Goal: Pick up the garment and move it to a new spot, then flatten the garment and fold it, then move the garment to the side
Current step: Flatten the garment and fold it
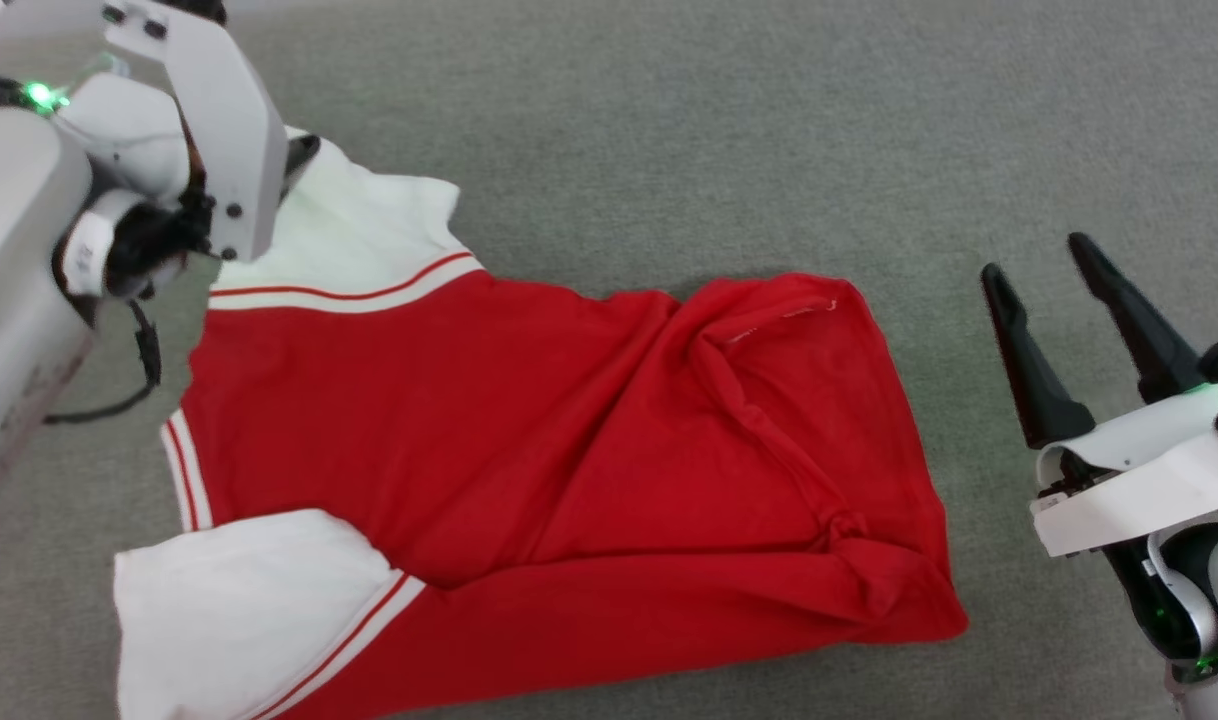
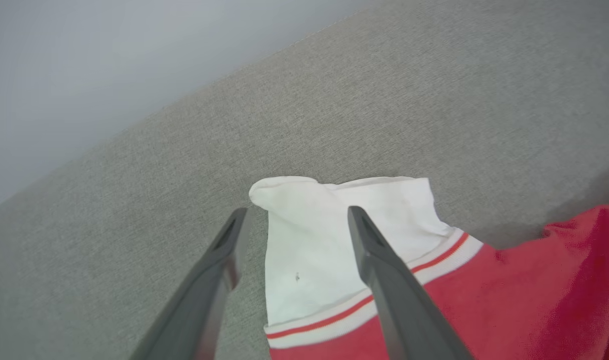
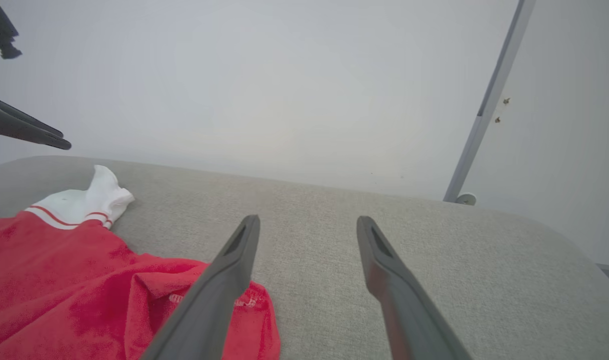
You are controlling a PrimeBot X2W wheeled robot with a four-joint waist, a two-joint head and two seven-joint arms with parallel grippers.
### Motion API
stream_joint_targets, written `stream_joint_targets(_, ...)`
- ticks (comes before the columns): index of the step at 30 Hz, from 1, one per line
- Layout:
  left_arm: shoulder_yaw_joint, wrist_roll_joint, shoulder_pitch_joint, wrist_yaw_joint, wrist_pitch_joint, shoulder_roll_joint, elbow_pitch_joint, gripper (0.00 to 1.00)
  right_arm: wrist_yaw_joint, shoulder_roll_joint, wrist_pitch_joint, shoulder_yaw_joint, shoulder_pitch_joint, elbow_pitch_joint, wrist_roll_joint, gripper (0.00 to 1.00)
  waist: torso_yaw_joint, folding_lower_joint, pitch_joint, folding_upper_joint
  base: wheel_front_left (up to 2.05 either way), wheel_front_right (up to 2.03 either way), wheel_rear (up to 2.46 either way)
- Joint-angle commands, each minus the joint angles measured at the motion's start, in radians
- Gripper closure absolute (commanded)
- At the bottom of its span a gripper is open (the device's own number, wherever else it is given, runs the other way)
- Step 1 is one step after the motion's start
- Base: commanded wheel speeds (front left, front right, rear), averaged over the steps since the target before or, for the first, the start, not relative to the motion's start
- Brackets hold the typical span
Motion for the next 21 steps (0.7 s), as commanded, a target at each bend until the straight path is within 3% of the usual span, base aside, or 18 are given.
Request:
stream_joint_targets(1,-0.001,0.007,-0.015,-0.014,-0.008,-0.013,0.042,0.00,-0.002,0.000,-0.011,0.011,-0.013,0.010,0.005,0.00,-0.023,0.0000,0.023,0.0000,0.00,0.00,0.00)
stream_joint_targets(7,-0.023,0.011,-0.040,-0.073,-0.008,-0.077,0.223,0.00,-0.002,0.000,-0.022,0.027,-0.027,0.055,0.030,0.00,-0.037,0.0000,0.038,0.0000,0.00,0.00,0.00)
stream_joint_targets(18,-0.047,0.023,-0.055,-0.104,-0.042,-0.188,0.474,0.00,-0.002,-0.018,0.006,0.053,-0.058,0.081,0.065,0.00,-0.046,0.0000,0.067,0.0000,0.00,0.00,0.00)
stream_joint_targets(19,-0.048,0.025,-0.058,-0.105,-0.043,-0.195,0.495,0.04,-0.002,-0.021,0.011,0.058,-0.061,0.083,0.064,0.00,-0.047,0.0000,0.069,0.0000,0.00,0.00,0.00)
stream_joint_targets(21,-0.051,0.027,-0.064,-0.111,-0.045,-0.209,0.529,0.71,-0.002,-0.023,0.018,0.063,-0.064,0.087,0.071,0.00,-0.049,0.0000,0.073,0.0000,0.00,0.00,0.00)
